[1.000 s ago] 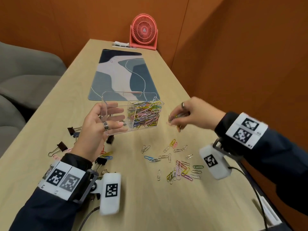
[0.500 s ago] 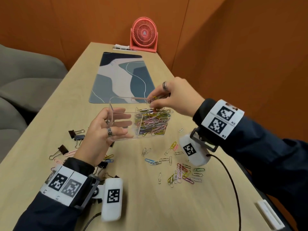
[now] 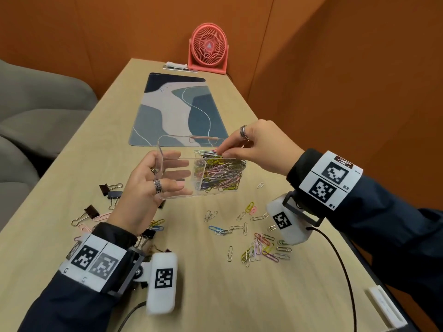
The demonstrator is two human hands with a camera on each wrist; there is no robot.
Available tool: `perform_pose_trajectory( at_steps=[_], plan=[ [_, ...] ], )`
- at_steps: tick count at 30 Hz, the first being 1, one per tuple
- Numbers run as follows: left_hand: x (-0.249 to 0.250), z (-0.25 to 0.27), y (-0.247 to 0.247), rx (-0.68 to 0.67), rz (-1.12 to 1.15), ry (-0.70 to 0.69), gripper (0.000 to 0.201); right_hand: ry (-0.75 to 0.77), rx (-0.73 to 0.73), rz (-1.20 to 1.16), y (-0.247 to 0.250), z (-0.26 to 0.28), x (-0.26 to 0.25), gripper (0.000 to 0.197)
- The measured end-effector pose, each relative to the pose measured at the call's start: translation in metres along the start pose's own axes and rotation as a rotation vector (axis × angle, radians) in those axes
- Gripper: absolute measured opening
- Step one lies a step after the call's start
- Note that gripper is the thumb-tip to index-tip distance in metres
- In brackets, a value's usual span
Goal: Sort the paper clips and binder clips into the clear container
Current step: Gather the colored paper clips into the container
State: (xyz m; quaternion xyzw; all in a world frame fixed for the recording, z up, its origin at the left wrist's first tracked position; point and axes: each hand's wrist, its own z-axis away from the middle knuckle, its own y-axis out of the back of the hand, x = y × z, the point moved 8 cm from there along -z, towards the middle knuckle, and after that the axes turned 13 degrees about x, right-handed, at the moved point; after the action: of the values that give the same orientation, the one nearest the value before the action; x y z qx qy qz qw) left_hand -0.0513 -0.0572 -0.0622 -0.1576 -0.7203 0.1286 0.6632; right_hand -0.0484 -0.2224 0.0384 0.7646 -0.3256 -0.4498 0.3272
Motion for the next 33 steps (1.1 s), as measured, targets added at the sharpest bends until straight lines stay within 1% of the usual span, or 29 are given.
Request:
perform_pose_trajectory(
  at_steps=[2,6,8,9,10,12,14,15,16,17,18,21,23,26,28,30,33],
  plan=[
    [0.0,0.0,0.0,0.002,-0.002,-0.001,0.05,-0.008,0.026,-0.041,0.001,0.0,0.001,0.013],
    [0.003,-0.001,0.002,0.011,-0.001,-0.012,0.049,0.004,0.156,-0.066,0.021,0.004,0.008,0.009],
    [0.004,-0.001,0.003,0.017,-0.001,-0.016,0.05,-0.015,0.154,-0.044,0.028,0.012,0.018,0.008],
    [0.004,-0.001,0.004,0.022,-0.003,-0.017,0.05,-0.046,0.109,-0.047,0.028,0.017,0.025,0.011],
    [0.004,-0.002,0.004,0.026,-0.006,-0.018,0.049,-0.096,0.026,-0.058,0.024,0.025,0.033,0.013],
    [0.004,-0.002,0.005,0.033,-0.008,-0.019,0.049,-0.203,-0.228,-0.067,0.006,0.047,0.049,0.015],
    [0.003,-0.002,0.004,0.033,-0.011,-0.021,0.049,-0.247,-0.487,-0.069,-0.017,0.075,0.058,0.012],
    [0.003,-0.002,0.004,0.032,-0.012,-0.021,0.049,-0.252,-0.586,-0.075,-0.027,0.089,0.06,0.012],
    [0.003,-0.002,0.003,0.031,-0.01,-0.021,0.049,-0.246,-0.652,-0.071,-0.037,0.1,0.06,0.012],
    [0.003,-0.001,0.003,0.029,-0.011,-0.023,0.049,-0.227,-0.68,-0.052,-0.045,0.108,0.058,0.014],
    [0.003,-0.001,0.003,0.027,-0.014,-0.024,0.049,-0.192,-0.673,-0.023,-0.05,0.111,0.056,0.016],
    [0.002,-0.001,0.002,0.025,-0.024,-0.022,0.049,-0.071,-0.584,0.058,-0.057,0.103,0.044,0.017],
    [0.001,-0.001,0.003,0.028,-0.024,-0.022,0.049,-0.039,-0.591,0.071,-0.061,0.096,0.039,0.016],
    [0.002,-0.002,0.004,0.037,-0.013,-0.02,0.048,-0.099,-0.768,0.008,-0.078,0.104,0.039,0.02],
    [0.003,-0.002,0.005,0.04,-0.009,-0.022,0.048,-0.122,-0.853,0.032,-0.089,0.115,0.045,0.022],
    [0.003,-0.002,0.005,0.043,-0.014,-0.024,0.048,-0.12,-0.837,0.077,-0.094,0.117,0.053,0.018],
    [0.002,-0.003,0.005,0.041,-0.021,-0.024,0.048,-0.137,-0.737,0.053,-0.087,0.105,0.058,0.017]
  ],
)
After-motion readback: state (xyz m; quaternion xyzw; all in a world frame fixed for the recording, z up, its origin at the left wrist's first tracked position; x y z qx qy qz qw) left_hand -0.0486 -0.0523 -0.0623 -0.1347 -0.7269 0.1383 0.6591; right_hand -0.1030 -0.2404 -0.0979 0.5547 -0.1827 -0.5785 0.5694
